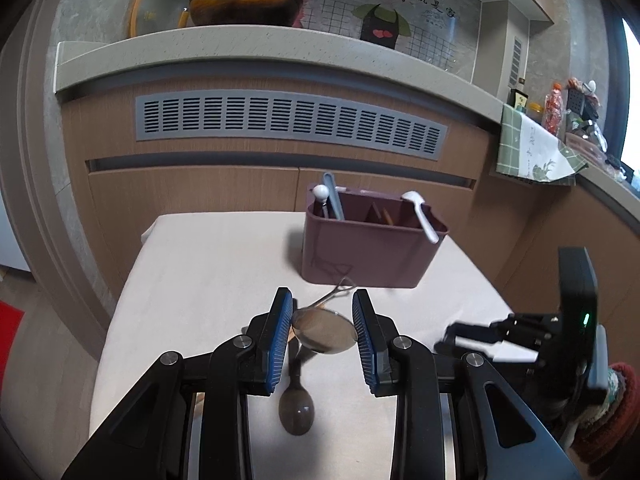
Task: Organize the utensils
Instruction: 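Lift the metal spoon with the right tool while the left tool lifts the brown spoon, then lower both spoons into the caddy and open both tools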
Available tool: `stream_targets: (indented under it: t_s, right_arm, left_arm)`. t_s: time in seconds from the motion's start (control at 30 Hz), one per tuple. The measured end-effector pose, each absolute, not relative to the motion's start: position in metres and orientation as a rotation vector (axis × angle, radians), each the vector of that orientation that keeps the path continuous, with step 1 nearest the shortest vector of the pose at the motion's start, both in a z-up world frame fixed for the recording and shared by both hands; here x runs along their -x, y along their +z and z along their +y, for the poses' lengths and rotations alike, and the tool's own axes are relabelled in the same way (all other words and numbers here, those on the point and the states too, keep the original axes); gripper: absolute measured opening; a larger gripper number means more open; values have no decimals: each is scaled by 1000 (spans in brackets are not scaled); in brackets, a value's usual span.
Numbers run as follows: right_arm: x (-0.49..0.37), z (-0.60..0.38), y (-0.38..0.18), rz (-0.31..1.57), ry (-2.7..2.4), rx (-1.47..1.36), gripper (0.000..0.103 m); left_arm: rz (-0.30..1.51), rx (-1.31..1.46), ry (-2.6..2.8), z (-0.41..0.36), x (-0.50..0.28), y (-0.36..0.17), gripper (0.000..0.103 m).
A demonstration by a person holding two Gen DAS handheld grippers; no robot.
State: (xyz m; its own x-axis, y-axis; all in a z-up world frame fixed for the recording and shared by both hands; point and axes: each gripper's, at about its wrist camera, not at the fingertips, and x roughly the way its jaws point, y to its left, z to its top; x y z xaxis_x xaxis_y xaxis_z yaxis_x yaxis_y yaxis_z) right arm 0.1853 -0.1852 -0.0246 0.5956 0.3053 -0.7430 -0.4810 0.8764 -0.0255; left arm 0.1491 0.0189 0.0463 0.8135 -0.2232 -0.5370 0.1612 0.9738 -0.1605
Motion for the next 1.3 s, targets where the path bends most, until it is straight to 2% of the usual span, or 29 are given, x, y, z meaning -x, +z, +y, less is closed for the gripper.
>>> stream_targets:
  t_s: [0.17,0.77,0.9,1.1,1.3]
  right_arm:
    - [-186,-208,3,755,429,127,26]
    - [-178,-220,48,618,394,86,25]
    - [-179,-221,95,511,401,78,25]
    - [-211,-223,207,299,347,53,26]
    - [-268,-209,217,301,326,72,26]
  left_arm:
    - [577,79,-229,12,-144,65,31]
    - [564,135,-316,8,-146,93,31]
    - [500,117,-344,4,-163,134,31]
    - [360,153,-418,7,-205,211,31]
    - [373,202,-451,10,-267,214,31]
